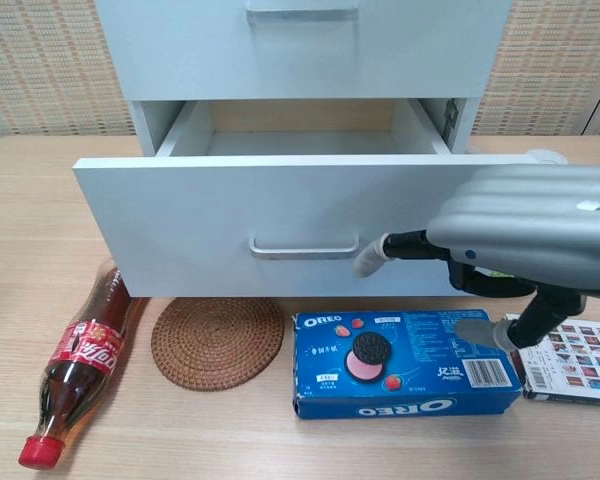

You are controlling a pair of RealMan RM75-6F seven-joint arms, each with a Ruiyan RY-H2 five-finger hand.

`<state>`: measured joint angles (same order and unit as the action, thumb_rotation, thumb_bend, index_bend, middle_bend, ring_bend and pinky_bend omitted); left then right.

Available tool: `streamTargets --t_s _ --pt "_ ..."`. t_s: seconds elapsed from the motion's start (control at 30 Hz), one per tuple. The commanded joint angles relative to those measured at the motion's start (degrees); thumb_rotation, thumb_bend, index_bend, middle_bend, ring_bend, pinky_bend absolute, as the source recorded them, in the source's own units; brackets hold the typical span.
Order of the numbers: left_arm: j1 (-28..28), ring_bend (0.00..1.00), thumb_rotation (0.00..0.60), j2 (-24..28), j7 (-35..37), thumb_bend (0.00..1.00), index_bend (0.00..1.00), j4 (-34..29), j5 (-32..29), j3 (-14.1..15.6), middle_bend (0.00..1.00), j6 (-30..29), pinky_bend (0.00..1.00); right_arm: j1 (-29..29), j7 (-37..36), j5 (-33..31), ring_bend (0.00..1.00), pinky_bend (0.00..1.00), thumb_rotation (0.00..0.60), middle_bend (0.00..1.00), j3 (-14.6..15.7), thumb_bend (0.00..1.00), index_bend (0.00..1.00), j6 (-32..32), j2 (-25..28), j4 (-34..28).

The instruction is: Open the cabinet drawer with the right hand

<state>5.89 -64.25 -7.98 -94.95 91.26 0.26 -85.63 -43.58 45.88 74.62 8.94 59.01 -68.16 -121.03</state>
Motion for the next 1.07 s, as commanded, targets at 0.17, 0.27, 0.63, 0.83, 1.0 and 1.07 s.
streamTargets --t_s 0.17,0.27,0.63,0.83,1.0,1.07 --pt "-0.08 0.02 0.600 0.20 0.19 0.34 0.02 -0.05 -0.20 -0.22 0.00 -0.23 0.12 5.81 -6.18 12.02 0.92 0.83 0.600 0.88 1.88 0.34 0.15 7.74 5.56 -1.80" --pt "0.02 0.02 0.600 0.24 0.34 0.34 0.02 0.03 -0.30 -0.31 0.00 -0.09 0.12 9.45 -9.24 17.01 0.89 0.83 0.600 0.86 3.28 0.34 0.15 13.10 9.37 -2.24" --pt "0.71 0.02 0.600 0.06 0.31 0.34 0.02 -0.28 -0.13 -0.52 0.00 0.69 0.12 26.37 -25.81 21.70 0.84 0.83 0.600 0.83 4.52 0.34 0.23 36.59 21.03 4.62" --pt "0.96 0.02 0.600 -0.62 -0.54 0.34 0.02 -0.70 0.20 -0.67 0.00 0.62 0.12 29.95 -33.11 13.56 0.74 0.82 0.600 0.73 1.68 0.34 0.23 35.46 18.60 13.06" --pt "0.60 0.02 0.600 -0.69 -1.20 0.34 0.02 -1.02 -0.03 -0.79 0.00 -0.05 0.12 32.57 -37.94 10.01 0.44 0.53 0.600 0.46 -0.60 0.34 0.22 34.36 14.04 22.14" --pt "0.34 0.02 0.600 -0.90 -1.48 0.34 0.02 -1.11 0.22 -0.66 0.00 -0.53 0.12 33.41 -39.43 9.24 0.31 0.43 0.600 0.34 -1.33 0.34 0.20 34.01 12.10 25.43"
